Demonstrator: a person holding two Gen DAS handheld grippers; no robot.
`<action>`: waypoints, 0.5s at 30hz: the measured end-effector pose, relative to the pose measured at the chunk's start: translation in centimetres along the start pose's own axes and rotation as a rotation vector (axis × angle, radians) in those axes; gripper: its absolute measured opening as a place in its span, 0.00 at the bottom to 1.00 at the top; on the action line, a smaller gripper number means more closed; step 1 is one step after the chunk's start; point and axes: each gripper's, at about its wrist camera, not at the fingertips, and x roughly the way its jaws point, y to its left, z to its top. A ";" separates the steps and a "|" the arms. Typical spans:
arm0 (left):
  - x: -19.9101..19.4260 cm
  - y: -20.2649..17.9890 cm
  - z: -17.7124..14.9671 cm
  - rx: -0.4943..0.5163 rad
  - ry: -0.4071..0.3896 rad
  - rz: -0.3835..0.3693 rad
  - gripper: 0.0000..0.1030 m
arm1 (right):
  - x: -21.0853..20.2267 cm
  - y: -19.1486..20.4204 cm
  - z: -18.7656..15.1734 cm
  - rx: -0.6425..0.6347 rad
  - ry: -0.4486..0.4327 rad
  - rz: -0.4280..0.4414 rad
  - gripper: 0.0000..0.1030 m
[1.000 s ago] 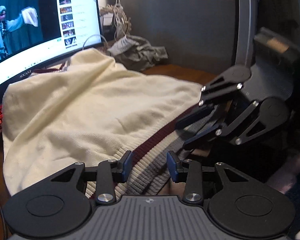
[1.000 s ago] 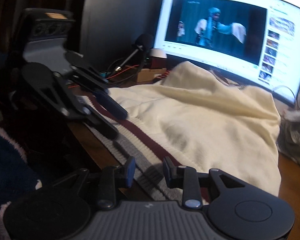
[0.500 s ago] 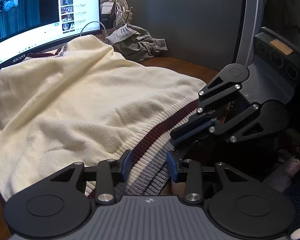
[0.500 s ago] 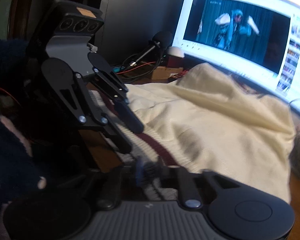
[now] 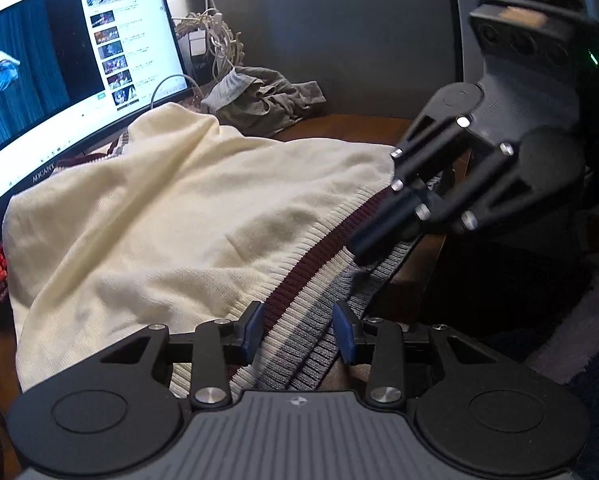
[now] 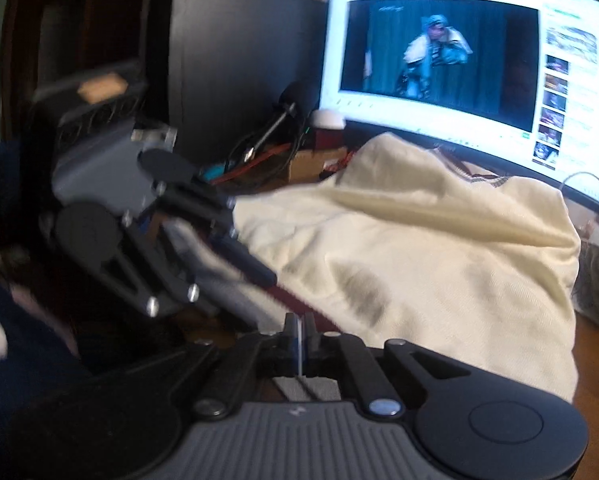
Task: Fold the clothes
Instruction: 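Grasp the striped hem with the right tool while the left tool pinches it beside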
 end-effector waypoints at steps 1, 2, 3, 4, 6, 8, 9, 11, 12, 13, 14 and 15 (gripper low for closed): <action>0.1 0.2 0.0 -0.013 0.001 -0.006 0.37 | 0.0 0.3 -0.1 -0.026 0.011 -0.007 0.05; 0.1 0.3 0.0 -0.022 0.003 -0.011 0.37 | 0.1 0.6 -0.2 -0.048 0.021 -0.015 0.10; 0.1 0.4 0.0 -0.029 0.004 -0.015 0.37 | 0.3 0.8 -0.2 -0.061 0.026 -0.022 0.10; 0.1 0.5 -0.1 -0.033 0.005 -0.018 0.37 | 0.5 0.9 -0.3 -0.074 0.031 -0.030 0.10; 0.1 0.5 0.0 -0.036 0.007 -0.023 0.37 | 0.9 1.1 -0.4 -0.098 0.039 -0.040 0.10; 0.1 0.5 0.0 -0.039 0.009 -0.025 0.37 | 1.3 1.1 -0.4 -0.116 0.041 -0.042 0.07; 0.1 0.4 0.0 -0.039 0.008 -0.023 0.37 | 1.4 1.0 -0.4 -0.110 0.037 -0.040 0.03; 0.0 0.1 0.1 -0.026 0.002 -0.011 0.37 | 1.3 0.8 -0.2 -0.089 0.019 -0.040 0.00; -0.1 -0.1 0.1 -0.014 -0.002 -0.001 0.37 | 1.1 0.7 -0.1 -0.071 0.003 -0.039 0.00; -0.2 -0.4 0.2 -0.001 -0.006 0.007 0.37 | 0.8 0.5 0.1 -0.051 -0.014 -0.037 0.00; -0.3 -0.6 0.3 0.012 -0.011 0.011 0.37 | 0.5 0.2 0.2 -0.024 -0.034 -0.031 0.00; -0.3 -0.9 0.3 0.025 -0.015 0.016 0.37 | 0.1 -0.2 0.4 0.004 -0.051 -0.024 0.00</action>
